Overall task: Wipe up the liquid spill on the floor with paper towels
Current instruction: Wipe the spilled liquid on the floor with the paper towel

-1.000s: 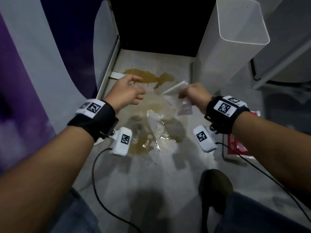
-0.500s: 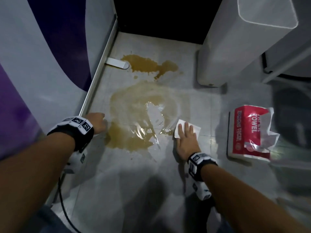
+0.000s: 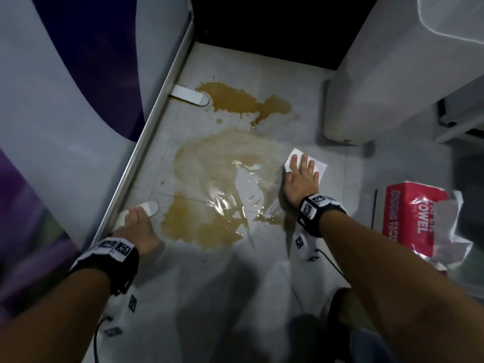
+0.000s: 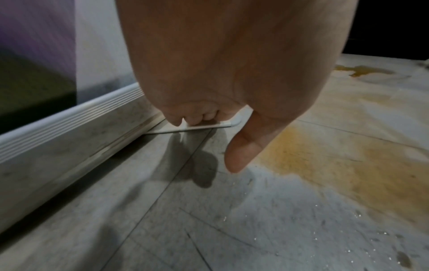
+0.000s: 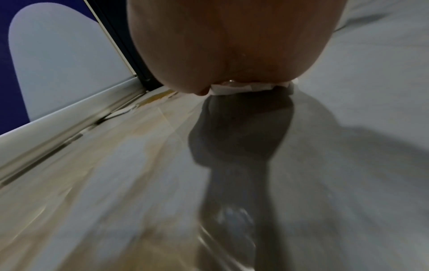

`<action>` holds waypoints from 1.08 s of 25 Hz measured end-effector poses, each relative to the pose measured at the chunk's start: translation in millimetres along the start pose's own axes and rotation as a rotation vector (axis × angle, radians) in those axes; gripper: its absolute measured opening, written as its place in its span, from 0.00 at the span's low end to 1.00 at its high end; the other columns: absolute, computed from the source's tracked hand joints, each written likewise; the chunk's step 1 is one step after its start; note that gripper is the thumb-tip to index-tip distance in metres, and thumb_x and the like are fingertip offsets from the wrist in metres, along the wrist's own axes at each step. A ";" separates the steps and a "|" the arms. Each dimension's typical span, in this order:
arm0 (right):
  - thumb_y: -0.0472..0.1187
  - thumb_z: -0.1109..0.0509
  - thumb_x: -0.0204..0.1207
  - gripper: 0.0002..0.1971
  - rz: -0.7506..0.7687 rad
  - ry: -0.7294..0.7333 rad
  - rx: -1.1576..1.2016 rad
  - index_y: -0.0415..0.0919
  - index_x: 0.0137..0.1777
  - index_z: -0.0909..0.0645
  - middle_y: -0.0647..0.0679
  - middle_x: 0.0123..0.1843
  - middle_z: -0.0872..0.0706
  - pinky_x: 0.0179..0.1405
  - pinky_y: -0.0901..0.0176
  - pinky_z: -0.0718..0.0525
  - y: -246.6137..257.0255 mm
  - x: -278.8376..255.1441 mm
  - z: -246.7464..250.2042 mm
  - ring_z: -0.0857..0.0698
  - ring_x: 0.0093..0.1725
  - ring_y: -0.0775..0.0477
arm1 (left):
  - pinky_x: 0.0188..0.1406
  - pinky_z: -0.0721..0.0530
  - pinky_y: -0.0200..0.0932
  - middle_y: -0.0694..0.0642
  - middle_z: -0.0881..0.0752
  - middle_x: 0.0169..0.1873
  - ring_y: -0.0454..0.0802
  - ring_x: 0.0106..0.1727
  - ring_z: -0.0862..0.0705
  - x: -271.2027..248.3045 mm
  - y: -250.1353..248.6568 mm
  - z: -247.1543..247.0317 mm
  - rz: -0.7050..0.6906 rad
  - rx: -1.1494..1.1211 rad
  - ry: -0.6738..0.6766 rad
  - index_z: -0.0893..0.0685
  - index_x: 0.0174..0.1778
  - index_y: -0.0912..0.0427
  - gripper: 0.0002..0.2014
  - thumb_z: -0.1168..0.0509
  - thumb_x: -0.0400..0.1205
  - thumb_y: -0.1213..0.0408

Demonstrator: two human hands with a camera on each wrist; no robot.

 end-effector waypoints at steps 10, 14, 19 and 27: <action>0.49 0.57 0.89 0.30 -0.004 -0.091 -0.086 0.44 0.89 0.57 0.40 0.89 0.60 0.85 0.36 0.59 35.0 44.9 6.0 0.60 0.88 0.35 | 0.84 0.47 0.52 0.64 0.58 0.85 0.59 0.87 0.54 -4.5 1.5 -0.5 -0.020 -0.003 0.055 0.60 0.84 0.68 0.43 0.41 0.79 0.60; 0.51 0.61 0.89 0.29 0.180 -0.026 -0.117 0.44 0.89 0.57 0.41 0.89 0.60 0.86 0.39 0.60 92.6 47.7 -8.4 0.60 0.88 0.37 | 0.85 0.52 0.52 0.68 0.61 0.84 0.63 0.86 0.57 -9.0 -8.3 -1.2 -0.041 -0.011 0.051 0.62 0.83 0.71 0.45 0.39 0.80 0.63; 0.51 0.60 0.89 0.30 0.298 0.073 -0.161 0.44 0.89 0.57 0.41 0.89 0.61 0.86 0.38 0.60 158.4 61.0 -32.9 0.61 0.87 0.36 | 0.85 0.53 0.58 0.74 0.56 0.83 0.69 0.85 0.55 -3.5 -4.8 0.1 -0.110 -0.032 -0.008 0.58 0.82 0.78 0.46 0.56 0.72 0.52; 0.51 0.60 0.89 0.30 0.405 0.122 -0.236 0.45 0.88 0.60 0.43 0.89 0.64 0.85 0.38 0.62 214.6 62.4 -52.7 0.64 0.87 0.37 | 0.85 0.53 0.53 0.72 0.58 0.83 0.66 0.86 0.57 1.2 -1.3 -5.1 -0.049 -0.019 0.027 0.61 0.82 0.76 0.50 0.60 0.66 0.51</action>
Point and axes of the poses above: each hand's wrist, its own x-axis towards the middle knuckle, its own z-axis out of the back of the hand, y = z × x, the point moved 8 cm from there along x, towards the middle knuckle
